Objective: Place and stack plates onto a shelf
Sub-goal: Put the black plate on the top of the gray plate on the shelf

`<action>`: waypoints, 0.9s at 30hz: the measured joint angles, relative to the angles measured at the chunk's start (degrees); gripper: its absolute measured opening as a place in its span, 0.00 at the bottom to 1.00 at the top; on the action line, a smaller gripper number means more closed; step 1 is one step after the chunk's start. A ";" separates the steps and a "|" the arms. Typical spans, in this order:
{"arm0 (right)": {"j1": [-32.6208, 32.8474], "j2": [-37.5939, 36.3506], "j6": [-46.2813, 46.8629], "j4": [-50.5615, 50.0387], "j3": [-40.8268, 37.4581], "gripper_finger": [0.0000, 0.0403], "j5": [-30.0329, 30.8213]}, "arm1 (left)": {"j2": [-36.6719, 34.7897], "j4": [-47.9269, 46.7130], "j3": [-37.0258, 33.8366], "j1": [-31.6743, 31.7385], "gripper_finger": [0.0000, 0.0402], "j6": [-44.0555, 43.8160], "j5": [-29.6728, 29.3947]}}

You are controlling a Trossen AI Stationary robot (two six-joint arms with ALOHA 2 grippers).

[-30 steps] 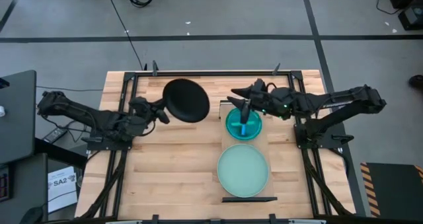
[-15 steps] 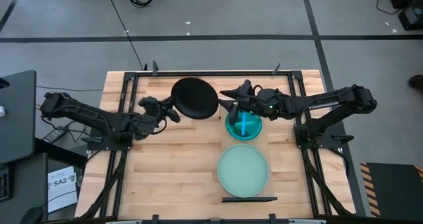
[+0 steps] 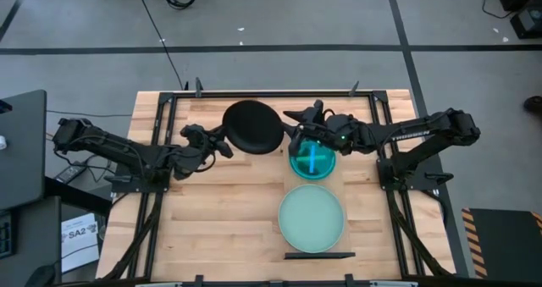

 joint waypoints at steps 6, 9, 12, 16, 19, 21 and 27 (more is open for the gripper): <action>-0.84 0.00 0.79 -0.18 0.01 0.40 -0.02 | 0.00 1.56 0.00 0.00 0.06 -0.03 1.32; -1.03 0.00 0.92 -0.37 0.00 0.37 -0.09 | 0.00 3.01 -0.02 0.00 0.06 0.49 2.35; -1.18 0.00 0.94 -0.35 0.02 0.32 -1.25 | 0.00 4.84 -0.04 0.00 0.06 2.14 2.59; -1.18 0.00 0.96 -0.37 0.02 0.25 -1.83 | 0.00 5.03 -0.04 0.00 0.06 2.34 2.68; -1.23 0.00 1.17 -0.38 0.02 0.18 -1.51 | 0.00 5.17 -0.04 -0.02 0.06 2.40 3.20; -1.29 0.00 1.20 -0.42 0.02 0.13 -1.05 | 0.00 5.21 -0.04 -0.02 0.07 2.44 3.95; -1.61 0.00 0.70 -0.94 0.02 0.06 1.01 | -0.02 5.38 -0.04 -0.11 0.11 1.90 6.14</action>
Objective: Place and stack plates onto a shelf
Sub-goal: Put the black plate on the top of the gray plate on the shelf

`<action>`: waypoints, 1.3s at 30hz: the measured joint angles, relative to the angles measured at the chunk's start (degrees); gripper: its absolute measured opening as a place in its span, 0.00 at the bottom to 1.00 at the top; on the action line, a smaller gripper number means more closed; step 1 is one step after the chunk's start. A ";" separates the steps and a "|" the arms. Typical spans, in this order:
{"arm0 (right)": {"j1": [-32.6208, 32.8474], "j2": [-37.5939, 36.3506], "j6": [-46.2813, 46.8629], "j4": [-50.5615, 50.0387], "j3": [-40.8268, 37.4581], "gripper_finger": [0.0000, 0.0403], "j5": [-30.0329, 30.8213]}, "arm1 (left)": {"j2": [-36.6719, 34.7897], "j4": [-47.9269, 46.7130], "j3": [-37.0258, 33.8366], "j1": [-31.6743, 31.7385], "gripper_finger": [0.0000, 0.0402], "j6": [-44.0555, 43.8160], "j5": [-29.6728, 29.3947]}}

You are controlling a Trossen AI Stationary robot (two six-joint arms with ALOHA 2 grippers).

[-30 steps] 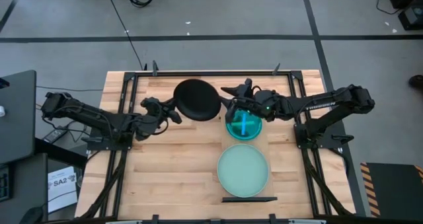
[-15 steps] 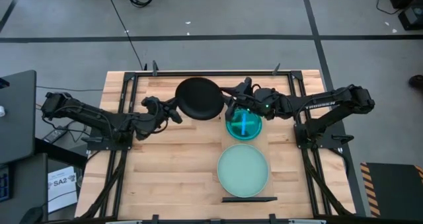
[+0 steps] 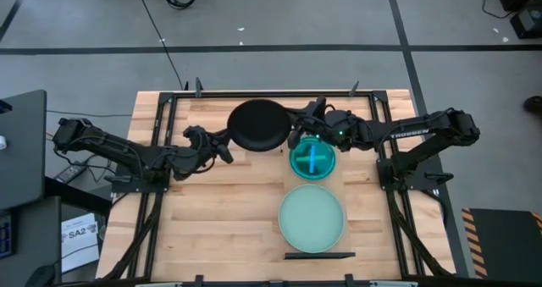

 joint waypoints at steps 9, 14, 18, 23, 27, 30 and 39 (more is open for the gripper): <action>-1.10 0.01 -0.59 0.00 0.00 0.05 0.18 | -0.09 0.02 0.08 0.04 0.21 0.08 4.01; -2.83 -1.06 -1.76 -0.46 -0.04 0.05 0.12 | -0.09 -0.35 0.11 0.10 0.29 0.21 6.50; -4.60 -2.99 -2.94 -0.70 -0.08 0.04 0.73 | -0.09 -0.62 0.13 0.11 0.34 0.41 9.40; -7.03 -7.40 -3.08 -1.72 0.11 0.04 2.21 | -0.02 -1.27 0.00 0.09 0.35 4.31 15.27; -8.66 -11.95 -2.52 -5.34 -0.02 0.04 2.06 | -0.04 -1.75 0.00 0.09 0.35 4.92 19.70; -9.02 -16.19 -1.02 -8.42 0.04 0.04 1.89 | -0.04 -3.51 0.00 0.09 0.35 6.08 21.32; -8.78 -25.91 16.15 -24.27 0.02 0.04 -18.02 | -0.04 -5.09 0.00 0.09 0.35 11.91 23.38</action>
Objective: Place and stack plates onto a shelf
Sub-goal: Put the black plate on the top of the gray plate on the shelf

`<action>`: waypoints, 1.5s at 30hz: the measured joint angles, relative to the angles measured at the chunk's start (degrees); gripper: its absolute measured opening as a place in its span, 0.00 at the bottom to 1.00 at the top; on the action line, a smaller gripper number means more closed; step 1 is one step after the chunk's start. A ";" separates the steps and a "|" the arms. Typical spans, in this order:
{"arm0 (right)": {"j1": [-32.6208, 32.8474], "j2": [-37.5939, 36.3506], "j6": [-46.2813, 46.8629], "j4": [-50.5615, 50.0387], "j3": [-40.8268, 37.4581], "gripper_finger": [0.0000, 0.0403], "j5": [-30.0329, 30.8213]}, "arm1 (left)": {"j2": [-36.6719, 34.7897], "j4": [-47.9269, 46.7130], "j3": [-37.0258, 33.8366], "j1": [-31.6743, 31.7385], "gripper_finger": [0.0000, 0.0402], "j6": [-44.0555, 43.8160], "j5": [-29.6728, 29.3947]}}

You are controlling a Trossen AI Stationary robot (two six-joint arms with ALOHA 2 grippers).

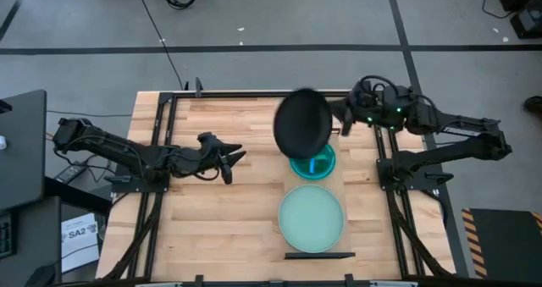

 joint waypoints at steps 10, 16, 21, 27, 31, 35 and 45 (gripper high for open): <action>6.24 -0.26 14.22 -13.28 0.00 0.04 -18.90 | -2.72 -0.24 0.00 0.00 0.35 14.50 0.22; 13.89 3.62 15.67 -13.80 0.00 0.04 -18.90 | -10.08 -1.34 0.00 0.00 0.35 23.31 2.39; 19.29 7.79 17.99 -13.79 0.00 0.04 -17.48 | -16.08 -3.91 0.04 -0.02 0.35 28.16 4.58; 22.47 13.13 19.91 -13.94 0.00 0.04 -17.33 | -20.33 -9.80 0.04 -0.02 0.35 25.43 4.61; 23.31 15.58 19.95 -15.29 0.00 0.04 -17.42 | -20.46 -12.57 0.04 -0.02 0.35 23.91 4.71; 23.88 17.06 19.96 -17.28 0.00 0.04 -17.37 | -20.31 -14.48 0.04 -0.02 0.35 22.64 4.73; 25.86 17.65 20.28 -23.76 0.00 0.04 -17.26 | -20.33 -15.88 0.04 0.00 0.35 20.78 4.70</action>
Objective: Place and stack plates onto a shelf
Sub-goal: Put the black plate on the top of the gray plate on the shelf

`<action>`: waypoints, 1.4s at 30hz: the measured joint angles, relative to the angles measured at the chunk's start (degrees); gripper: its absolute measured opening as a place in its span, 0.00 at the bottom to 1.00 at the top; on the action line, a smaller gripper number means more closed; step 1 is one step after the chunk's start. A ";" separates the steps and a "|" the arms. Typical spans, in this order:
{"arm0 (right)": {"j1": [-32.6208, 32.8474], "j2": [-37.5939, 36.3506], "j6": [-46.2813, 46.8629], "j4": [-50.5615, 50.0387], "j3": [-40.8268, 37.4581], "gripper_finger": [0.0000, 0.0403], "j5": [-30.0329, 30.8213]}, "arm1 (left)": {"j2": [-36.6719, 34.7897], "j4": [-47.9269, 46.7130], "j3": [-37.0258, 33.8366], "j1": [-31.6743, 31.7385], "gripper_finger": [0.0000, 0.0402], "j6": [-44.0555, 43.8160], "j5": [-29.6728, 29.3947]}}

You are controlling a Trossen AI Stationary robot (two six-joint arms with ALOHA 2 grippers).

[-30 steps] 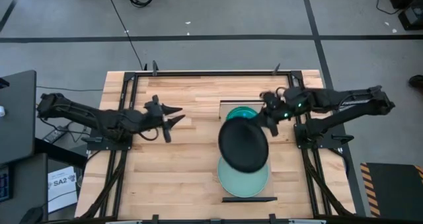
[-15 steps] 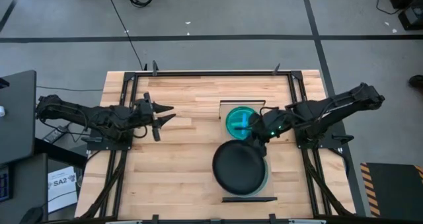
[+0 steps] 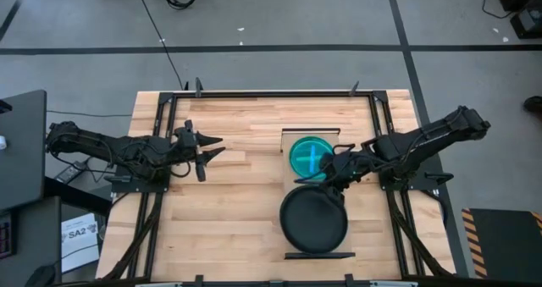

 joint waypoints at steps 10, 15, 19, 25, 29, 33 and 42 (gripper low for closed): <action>2.32 -0.02 1.16 -2.16 0.02 0.04 0.09 | 0.00 0.01 0.00 -0.02 0.35 -1.33 -0.02; 3.41 -0.04 3.16 -4.55 0.14 0.04 0.01 | 0.00 0.01 0.00 -0.02 0.35 -1.49 -0.02; 4.28 -0.09 4.57 -6.56 0.20 0.04 0.30 | 0.00 0.01 0.00 -0.02 0.35 -1.49 -0.02; 4.39 -0.88 4.16 -5.42 0.00 0.04 1.87 | 0.00 0.01 0.00 -0.02 0.35 -1.53 -0.02; 4.37 -2.09 3.50 -4.21 -0.02 0.04 5.65 | 0.00 0.03 0.00 -0.02 0.35 -1.53 -0.03; 4.35 -2.97 3.48 -4.06 -0.06 0.04 9.09 | 0.00 0.03 0.00 -0.02 0.35 -1.53 -0.02; 4.30 -2.99 3.63 -3.27 -0.07 0.12 10.05 | 0.00 0.03 0.00 -0.02 0.35 -1.48 -0.02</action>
